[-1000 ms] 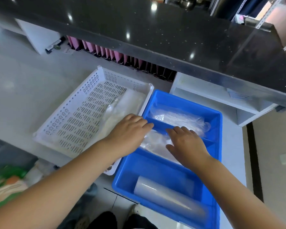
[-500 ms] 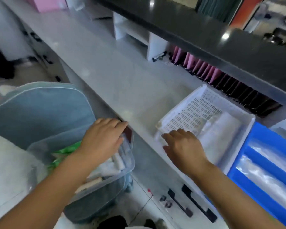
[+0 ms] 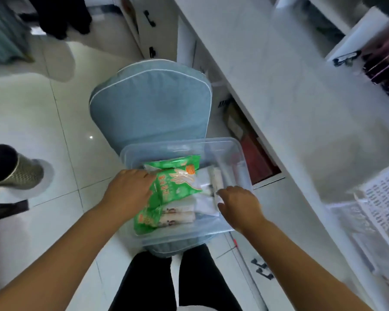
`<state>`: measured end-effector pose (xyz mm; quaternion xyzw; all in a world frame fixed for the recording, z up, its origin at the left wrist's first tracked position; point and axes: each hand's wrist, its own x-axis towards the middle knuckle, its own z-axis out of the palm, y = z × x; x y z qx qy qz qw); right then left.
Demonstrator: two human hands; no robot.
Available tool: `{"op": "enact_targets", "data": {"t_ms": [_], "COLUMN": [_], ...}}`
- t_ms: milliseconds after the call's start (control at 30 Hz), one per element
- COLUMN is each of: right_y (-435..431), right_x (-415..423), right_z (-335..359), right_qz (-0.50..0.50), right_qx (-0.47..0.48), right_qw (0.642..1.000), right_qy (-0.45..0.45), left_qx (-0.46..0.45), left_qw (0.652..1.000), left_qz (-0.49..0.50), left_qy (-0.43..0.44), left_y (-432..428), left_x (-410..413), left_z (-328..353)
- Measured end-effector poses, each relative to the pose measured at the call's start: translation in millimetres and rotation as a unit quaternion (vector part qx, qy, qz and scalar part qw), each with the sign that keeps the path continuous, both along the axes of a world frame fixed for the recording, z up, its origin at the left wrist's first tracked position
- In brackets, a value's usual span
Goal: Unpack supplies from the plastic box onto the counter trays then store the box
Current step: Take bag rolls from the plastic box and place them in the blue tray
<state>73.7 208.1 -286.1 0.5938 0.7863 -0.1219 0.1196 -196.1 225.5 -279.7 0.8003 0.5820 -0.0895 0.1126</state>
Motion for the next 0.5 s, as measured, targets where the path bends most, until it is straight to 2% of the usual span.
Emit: {"op": "enact_targets", "data": {"t_ms": [267,500], "right_y": [31,57], "right_x": [-28,-32], "right_z": [-126,-233], "right_qz": [0.04,0.057], "right_qx": [-0.112,-0.165], "right_qw": [0.993,0.985], "right_qy": [0.029,0.01], "left_qx": [-0.094,-0.136], "left_qw": [0.993,0.985], "left_qz": [0.066,0.105], "left_qy": [-0.004,-0.03], "left_y": [-7,-2], "left_x": [-10,1], "left_z": [-94,-157]}}
